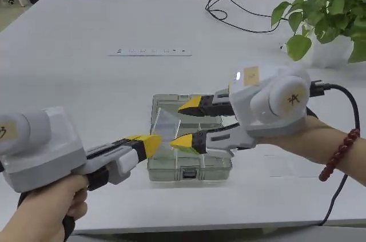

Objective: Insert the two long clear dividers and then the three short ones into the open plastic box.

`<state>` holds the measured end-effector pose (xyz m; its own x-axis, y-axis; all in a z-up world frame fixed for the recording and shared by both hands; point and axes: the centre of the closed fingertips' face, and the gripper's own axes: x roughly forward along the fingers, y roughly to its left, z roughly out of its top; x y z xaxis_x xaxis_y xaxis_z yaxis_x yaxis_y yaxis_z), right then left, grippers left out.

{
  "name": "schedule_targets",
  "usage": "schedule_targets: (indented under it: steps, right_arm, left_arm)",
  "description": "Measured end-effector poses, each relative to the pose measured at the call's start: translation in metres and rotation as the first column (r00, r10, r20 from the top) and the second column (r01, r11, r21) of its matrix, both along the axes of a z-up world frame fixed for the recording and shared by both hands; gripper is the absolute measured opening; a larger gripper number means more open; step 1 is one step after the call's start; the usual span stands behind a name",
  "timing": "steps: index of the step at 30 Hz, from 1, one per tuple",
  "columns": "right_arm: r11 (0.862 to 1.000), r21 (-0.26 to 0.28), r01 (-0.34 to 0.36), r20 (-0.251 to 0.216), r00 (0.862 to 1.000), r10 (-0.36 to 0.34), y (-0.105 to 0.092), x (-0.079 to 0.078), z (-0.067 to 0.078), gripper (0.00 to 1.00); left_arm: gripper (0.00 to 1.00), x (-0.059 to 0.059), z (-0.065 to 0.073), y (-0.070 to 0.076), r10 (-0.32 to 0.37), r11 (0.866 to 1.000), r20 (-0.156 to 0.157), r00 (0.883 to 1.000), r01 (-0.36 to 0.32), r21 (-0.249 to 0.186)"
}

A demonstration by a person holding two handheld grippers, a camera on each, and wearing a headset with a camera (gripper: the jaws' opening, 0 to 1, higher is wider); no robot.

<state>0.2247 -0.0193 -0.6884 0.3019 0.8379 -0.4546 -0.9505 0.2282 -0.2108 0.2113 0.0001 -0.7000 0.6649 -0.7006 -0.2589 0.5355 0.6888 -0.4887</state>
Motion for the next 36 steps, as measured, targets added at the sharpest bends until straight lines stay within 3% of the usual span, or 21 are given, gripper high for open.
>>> schedule_targets:
  steps: [2,7,8,14,19,22,23,24,25,27,31,33,36]
  right_arm:
    - [0.999,0.033,-0.005,-0.046,0.999,0.007,0.001,-0.002,0.003,0.35]
    - [0.998,0.054,-0.044,-0.108,0.993,0.049,0.0,-0.006,0.005,0.34]
    - [0.997,0.054,-0.059,-0.131,0.989,0.066,0.0,-0.009,0.003,0.34]
    - [0.995,0.052,-0.087,-0.158,0.983,0.094,-0.003,-0.013,0.001,0.32]
    - [0.99,0.039,-0.134,-0.174,0.975,0.139,-0.005,-0.021,-0.003,0.29]
    - [0.988,0.034,-0.148,-0.178,0.972,0.152,-0.006,-0.021,-0.006,0.29]
    - [0.988,0.032,-0.151,-0.179,0.972,0.154,-0.007,-0.022,-0.006,0.28]
    - [0.987,0.033,-0.155,-0.181,0.971,0.159,-0.007,-0.021,-0.007,0.27]
    - [0.986,0.037,-0.163,-0.185,0.968,0.167,-0.007,-0.022,-0.008,0.26]
    - [0.983,0.042,-0.181,-0.187,0.965,0.185,-0.005,-0.026,-0.008,0.25]
    - [0.977,0.042,-0.209,-0.2,0.956,0.213,-0.004,-0.033,-0.009,0.24]
    - [0.974,0.04,-0.223,-0.21,0.951,0.226,-0.004,-0.034,-0.012,0.23]
    - [0.972,0.031,-0.232,-0.215,0.948,0.233,-0.005,-0.037,-0.015,0.22]
  left_arm:
    - [0.0,-0.002,-0.003,0.002,-0.026,0.997,0.024,0.999,0.025,0.068]
    - [0.0,-0.005,-0.004,0.0,-0.095,0.987,0.059,0.994,0.087,0.136]
    - [0.0,-0.006,-0.004,-0.001,-0.12,0.982,0.072,0.99,0.107,0.154]
    - [0.0,-0.013,-0.006,-0.005,-0.228,0.949,0.105,0.968,0.197,0.247]
    - [0.0,-0.016,-0.007,-0.007,-0.319,0.906,0.137,0.938,0.259,0.335]
    - [0.0,-0.019,-0.005,-0.01,-0.372,0.885,0.145,0.917,0.303,0.355]
    - [0.0,-0.02,-0.005,-0.01,-0.389,0.875,0.145,0.91,0.316,0.366]
    - [0.0,-0.022,-0.006,-0.01,-0.42,0.855,0.145,0.896,0.337,0.394]
    - [0.0,-0.023,-0.007,-0.01,-0.424,0.852,0.145,0.894,0.339,0.4]
    - [0.0,-0.025,-0.009,-0.01,-0.457,0.828,0.139,0.878,0.364,0.427]
    - [0.0,-0.027,-0.009,-0.011,-0.489,0.807,0.147,0.86,0.382,0.451]
    - [0.0,-0.029,-0.01,-0.011,-0.513,0.789,0.147,0.846,0.397,0.469]
    - [0.0,-0.03,-0.006,-0.014,-0.529,0.787,0.158,0.834,0.412,0.459]
